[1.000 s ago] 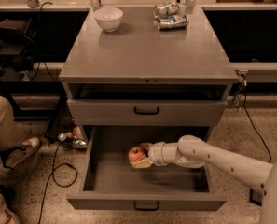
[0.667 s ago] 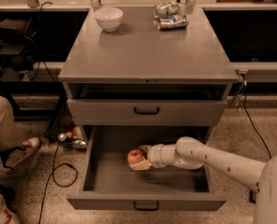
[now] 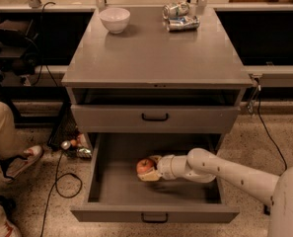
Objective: Place apple into middle drawer
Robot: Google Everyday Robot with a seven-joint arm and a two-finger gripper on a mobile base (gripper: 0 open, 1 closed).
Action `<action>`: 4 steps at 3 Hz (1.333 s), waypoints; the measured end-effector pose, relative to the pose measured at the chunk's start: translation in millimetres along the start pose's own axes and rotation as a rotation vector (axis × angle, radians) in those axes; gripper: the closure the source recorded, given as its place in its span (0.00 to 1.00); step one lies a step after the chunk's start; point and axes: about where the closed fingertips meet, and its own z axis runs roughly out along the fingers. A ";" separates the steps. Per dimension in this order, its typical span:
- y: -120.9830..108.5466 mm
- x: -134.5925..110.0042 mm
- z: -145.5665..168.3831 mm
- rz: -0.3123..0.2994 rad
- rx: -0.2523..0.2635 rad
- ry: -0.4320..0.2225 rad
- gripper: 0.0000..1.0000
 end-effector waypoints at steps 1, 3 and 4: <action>-2.1 3.1 -1.7 0.019 0.008 -0.015 0.25; -9.9 11.3 -16.6 0.059 0.034 -0.056 0.00; -29.0 7.3 -45.9 0.073 0.088 -0.102 0.00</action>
Offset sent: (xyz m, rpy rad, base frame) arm 0.0012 -0.0198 -0.0014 0.0409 0.0077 -0.0582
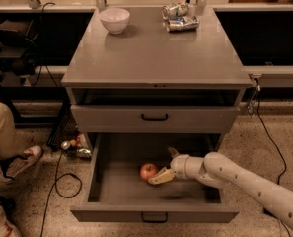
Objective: Place apple into middle drawer
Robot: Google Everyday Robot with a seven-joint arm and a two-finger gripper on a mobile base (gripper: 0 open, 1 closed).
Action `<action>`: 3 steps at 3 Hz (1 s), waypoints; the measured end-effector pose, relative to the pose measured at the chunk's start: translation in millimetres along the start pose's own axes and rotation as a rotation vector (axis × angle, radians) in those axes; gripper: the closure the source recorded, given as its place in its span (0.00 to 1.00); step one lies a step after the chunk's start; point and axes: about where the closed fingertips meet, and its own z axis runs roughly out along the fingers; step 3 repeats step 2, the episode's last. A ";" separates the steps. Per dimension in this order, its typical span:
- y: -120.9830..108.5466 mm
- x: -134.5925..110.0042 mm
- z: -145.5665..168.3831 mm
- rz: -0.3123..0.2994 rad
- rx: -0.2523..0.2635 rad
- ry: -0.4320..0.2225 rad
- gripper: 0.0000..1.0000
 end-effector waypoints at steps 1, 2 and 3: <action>-34.4 -22.3 -61.9 -0.016 0.101 -0.056 0.00; -50.2 -28.8 -103.5 -0.014 0.162 -0.073 0.00; -50.2 -28.8 -103.5 -0.014 0.162 -0.073 0.00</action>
Offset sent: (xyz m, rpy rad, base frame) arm 0.0109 -0.1508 0.0942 -0.0031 -0.1379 -0.2210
